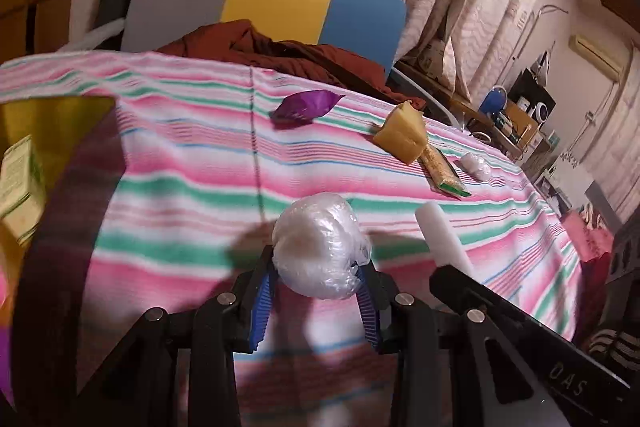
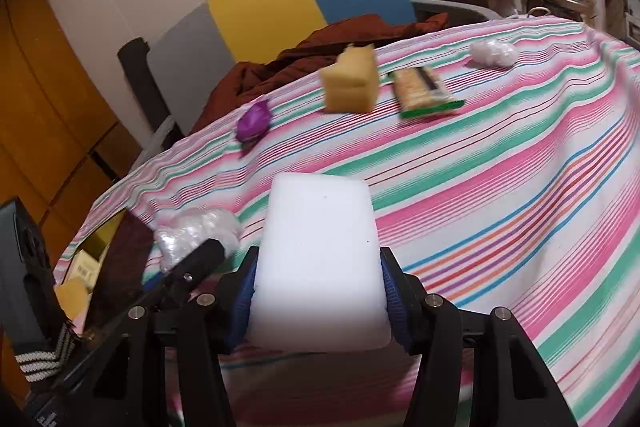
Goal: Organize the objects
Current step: 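Carry the plastic bundle and white block over the gold tray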
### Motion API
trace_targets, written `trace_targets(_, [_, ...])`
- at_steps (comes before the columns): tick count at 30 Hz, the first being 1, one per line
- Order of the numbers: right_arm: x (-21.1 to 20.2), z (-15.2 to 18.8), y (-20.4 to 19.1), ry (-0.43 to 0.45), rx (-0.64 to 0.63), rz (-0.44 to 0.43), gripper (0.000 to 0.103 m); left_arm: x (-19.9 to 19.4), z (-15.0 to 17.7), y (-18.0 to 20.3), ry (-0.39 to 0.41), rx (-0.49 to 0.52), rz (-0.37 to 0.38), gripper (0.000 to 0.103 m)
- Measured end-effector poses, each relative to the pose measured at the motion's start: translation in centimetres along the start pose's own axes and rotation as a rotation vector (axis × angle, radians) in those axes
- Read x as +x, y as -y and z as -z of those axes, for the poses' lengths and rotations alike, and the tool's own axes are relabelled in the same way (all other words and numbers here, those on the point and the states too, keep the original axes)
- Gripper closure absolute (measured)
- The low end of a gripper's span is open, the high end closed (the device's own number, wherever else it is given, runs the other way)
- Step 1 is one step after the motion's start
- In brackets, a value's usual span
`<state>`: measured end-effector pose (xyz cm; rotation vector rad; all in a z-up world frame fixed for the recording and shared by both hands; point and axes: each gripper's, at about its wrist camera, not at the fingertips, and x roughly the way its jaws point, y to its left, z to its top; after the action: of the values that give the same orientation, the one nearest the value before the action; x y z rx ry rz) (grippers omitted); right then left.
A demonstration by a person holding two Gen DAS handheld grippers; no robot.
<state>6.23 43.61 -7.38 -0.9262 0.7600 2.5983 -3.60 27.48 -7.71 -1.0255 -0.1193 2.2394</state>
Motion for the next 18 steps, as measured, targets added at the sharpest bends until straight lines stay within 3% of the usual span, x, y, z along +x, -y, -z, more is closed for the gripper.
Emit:
trace_targets(6, [-0.9, 0.4, -1.8, -0.005, -0.001, -0.038, 0.046, -5.3, 0.7, -0.7, 0.08, 0.046, 0.035, 0.067])
trace_targets(11, [-1.5, 0.5, -3.9, -0.014, 0.006, -0.085, 0.046, -9.4, -0.1, -3.2, 0.105, -0.023, 0.019, 0.067])
trace_targets(18, [-1.7, 0.9, -10.3, -0.042, -0.079, -0.201, 0.046, -13.4, -2.4, -8.2, 0.128, -0.102, -0.044, 0.067])
